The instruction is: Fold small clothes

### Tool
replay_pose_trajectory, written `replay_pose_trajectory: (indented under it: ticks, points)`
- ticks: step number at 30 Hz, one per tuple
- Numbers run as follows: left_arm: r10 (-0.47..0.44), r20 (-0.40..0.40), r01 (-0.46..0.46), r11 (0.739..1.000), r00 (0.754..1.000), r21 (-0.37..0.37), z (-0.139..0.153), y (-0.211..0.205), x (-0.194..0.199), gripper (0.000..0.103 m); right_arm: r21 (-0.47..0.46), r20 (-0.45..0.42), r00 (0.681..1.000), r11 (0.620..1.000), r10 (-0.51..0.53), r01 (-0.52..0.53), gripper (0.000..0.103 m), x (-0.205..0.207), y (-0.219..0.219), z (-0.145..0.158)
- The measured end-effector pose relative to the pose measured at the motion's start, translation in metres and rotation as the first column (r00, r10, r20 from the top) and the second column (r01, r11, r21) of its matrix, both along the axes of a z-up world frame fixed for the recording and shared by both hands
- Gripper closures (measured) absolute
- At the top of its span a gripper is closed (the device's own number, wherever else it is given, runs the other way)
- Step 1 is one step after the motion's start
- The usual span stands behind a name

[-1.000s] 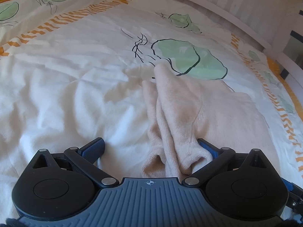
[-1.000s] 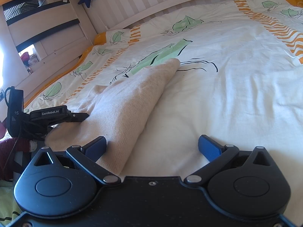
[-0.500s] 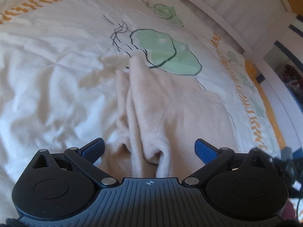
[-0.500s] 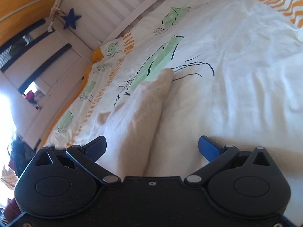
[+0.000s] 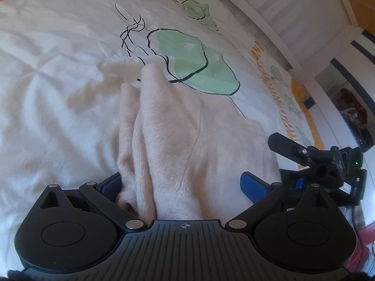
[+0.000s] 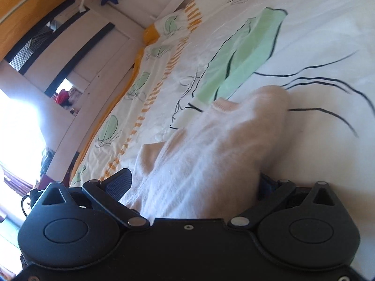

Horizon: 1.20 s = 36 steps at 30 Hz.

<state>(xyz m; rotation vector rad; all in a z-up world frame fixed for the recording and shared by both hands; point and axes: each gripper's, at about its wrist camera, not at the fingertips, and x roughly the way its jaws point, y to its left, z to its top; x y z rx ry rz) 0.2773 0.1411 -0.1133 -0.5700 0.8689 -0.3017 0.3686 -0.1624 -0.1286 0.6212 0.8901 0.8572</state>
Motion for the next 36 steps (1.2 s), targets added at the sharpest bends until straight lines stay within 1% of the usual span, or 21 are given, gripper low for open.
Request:
replay_pose_trajectory:
  ticks: [2,3,4,5,6,7,8,10,14,17,21,23,24,25,26,27,28,31,33,35,36]
  points:
    - [-0.015,-0.003,0.015,1.0,1.0,-0.018,0.0,0.0,0.002,0.002,-0.019,-0.013,1.0,1.0,0.014,-0.014,0.002,0.003,0.006,0.005]
    - [-0.024,-0.001,0.024,0.999,1.0,-0.034,0.0,0.001,0.002,0.004,-0.013,-0.016,1.0,1.0,0.016,-0.016,0.024,0.003,0.007,0.007]
    - [-0.034,-0.002,0.034,0.998,0.999,-0.055,0.0,0.001,0.001,0.01,-0.024,-0.023,1.0,1.0,0.002,-0.002,0.057,0.002,0.006,0.009]
    - [-0.039,-0.008,0.039,0.997,0.999,-0.068,0.0,0.002,0.001,0.024,-0.025,-0.027,1.0,1.0,-0.011,0.01,0.06,0.0,0.005,0.011]
    - [-0.046,-0.015,0.045,0.996,0.999,-0.08,-0.001,0.002,0.001,0.031,-0.025,-0.019,1.0,0.999,-0.025,0.024,0.06,-0.003,0.003,0.015]
    - [-0.055,-0.027,0.052,0.993,0.998,-0.104,-0.001,0.002,0.0,0.045,-0.036,-0.006,0.999,0.999,-0.033,0.033,0.06,-0.008,0.002,0.02]
    - [-0.067,-0.037,0.062,0.989,0.997,-0.137,-0.002,0.001,0.0,0.051,-0.056,0.002,0.999,0.998,-0.042,0.042,0.06,-0.013,0.001,0.027]
    - [-0.098,-0.048,0.086,0.974,0.994,-0.209,-0.001,-0.006,-0.003,0.052,-0.06,0.01,0.999,0.997,-0.051,0.051,0.061,-0.023,-0.005,0.037]
    - [-0.205,-0.04,0.194,0.962,0.978,-0.192,0.013,-0.041,-0.022,0.052,-0.145,0.001,0.996,0.986,-0.086,0.085,0.061,-0.052,-0.029,0.058]
    - [-0.271,-0.049,0.253,0.939,0.961,-0.233,0.015,-0.067,-0.04,0.052,-0.183,-0.015,0.994,0.978,-0.104,0.099,0.061,-0.079,-0.054,0.064]
    - [-0.319,-0.047,0.301,0.927,0.947,-0.223,0.014,-0.097,-0.064,0.052,-0.224,-0.008,0.995,0.97,-0.098,0.094,0.06,-0.115,-0.084,0.069]
    - [-0.3,-0.067,0.285,0.943,0.952,-0.171,0.009,-0.104,-0.075,0.052,-0.311,0.028,0.994,0.944,-0.11,0.113,0.055,-0.127,-0.091,0.069]
    - [-0.276,-0.082,0.264,0.956,0.958,-0.129,0.006,-0.104,-0.079,0.052,-0.36,0.042,0.991,0.924,-0.124,0.131,0.05,-0.13,-0.094,0.066]
    - [-0.249,-0.088,0.241,0.966,0.965,-0.094,0.002,-0.1,-0.084,0.051,-0.418,0.052,0.987,0.894,-0.151,0.159,0.041,-0.131,-0.098,0.061]
    - [-0.228,-0.082,0.221,0.971,0.97,-0.095,-0.001,-0.096,-0.087,0.051,-0.477,0.053,0.982,0.859,-0.183,0.186,0.036,-0.131,-0.101,0.056]
    - [-0.195,-0.083,0.185,0.977,0.977,-0.109,-0.002,-0.091,-0.092,0.051,-0.517,0.056,0.976,0.83,-0.211,0.209,0.028,-0.13,-0.104,0.051]
    - [-0.17,-0.09,0.16,0.981,0.981,-0.109,-0.001,-0.086,-0.094,0.05,-0.522,0.058,0.972,0.823,-0.226,0.223,0.019,-0.13,-0.108,0.048]
    - [-0.12,-0.078,0.118,0.993,0.99,-0.029,0.011,-0.08,-0.101,0.043,-0.48,0.054,0.958,0.834,-0.281,0.271,0.019,-0.132,-0.119,0.048]
    - [-0.1,-0.029,0.102,0.992,0.995,0.072,0.029,-0.081,-0.107,0.041,-0.497,0.116,0.952,0.813,-0.284,0.303,0.018,-0.137,-0.118,0.058]
    - [-0.099,0.038,0.091,0.982,0.994,0.164,0.047,-0.086,-0.11,0.037,-0.499,0.174,0.946,0.804,-0.274,0.324,0.016,-0.145,-0.115,0.069]
    - [-0.099,0.073,0.082,0.975,0.992,0.205,0.057,-0.09,-0.11,0.035,-0.489,0.194,0.943,0.807,-0.27,0.332,0.008,-0.15,-0.114,0.075]
